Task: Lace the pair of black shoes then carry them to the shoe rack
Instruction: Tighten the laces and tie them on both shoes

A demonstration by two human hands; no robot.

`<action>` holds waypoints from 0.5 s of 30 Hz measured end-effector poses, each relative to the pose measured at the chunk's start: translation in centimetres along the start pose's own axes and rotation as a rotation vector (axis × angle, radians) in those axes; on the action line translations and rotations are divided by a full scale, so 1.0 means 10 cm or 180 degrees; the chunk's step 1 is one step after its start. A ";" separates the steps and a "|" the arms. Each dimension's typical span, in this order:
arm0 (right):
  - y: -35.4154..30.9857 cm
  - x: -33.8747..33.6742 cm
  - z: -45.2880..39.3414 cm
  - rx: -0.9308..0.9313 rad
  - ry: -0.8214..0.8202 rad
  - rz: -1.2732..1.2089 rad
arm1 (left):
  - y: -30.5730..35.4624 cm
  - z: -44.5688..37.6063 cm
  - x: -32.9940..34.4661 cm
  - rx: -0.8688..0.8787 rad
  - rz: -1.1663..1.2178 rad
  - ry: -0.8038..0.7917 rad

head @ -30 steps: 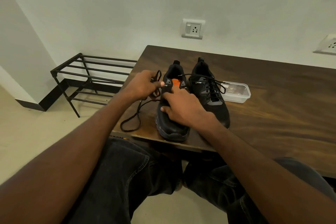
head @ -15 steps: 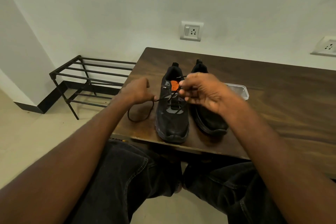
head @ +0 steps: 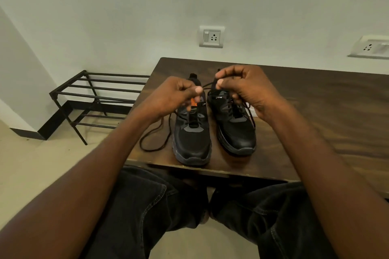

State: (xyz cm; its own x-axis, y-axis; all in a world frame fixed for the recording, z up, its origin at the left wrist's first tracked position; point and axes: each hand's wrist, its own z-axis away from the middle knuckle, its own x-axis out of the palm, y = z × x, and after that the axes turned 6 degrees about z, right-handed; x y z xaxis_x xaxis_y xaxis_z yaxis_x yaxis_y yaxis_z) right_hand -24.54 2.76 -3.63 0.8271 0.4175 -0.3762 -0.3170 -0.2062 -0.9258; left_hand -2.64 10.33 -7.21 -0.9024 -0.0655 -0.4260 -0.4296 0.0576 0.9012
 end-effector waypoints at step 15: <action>0.01 0.13 0.01 -0.0120 -0.0408 0.0321 | 0.03 0.08 -0.05 0.0045 0.0193 -0.0402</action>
State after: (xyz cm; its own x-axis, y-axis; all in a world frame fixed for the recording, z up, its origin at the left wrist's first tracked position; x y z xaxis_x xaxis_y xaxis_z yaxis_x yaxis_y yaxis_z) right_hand -23.54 3.40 -4.24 0.7253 0.5020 -0.4711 -0.3757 -0.2848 -0.8819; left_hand -2.34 11.13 -6.78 -0.9234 0.0646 -0.3783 -0.3738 0.0719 0.9247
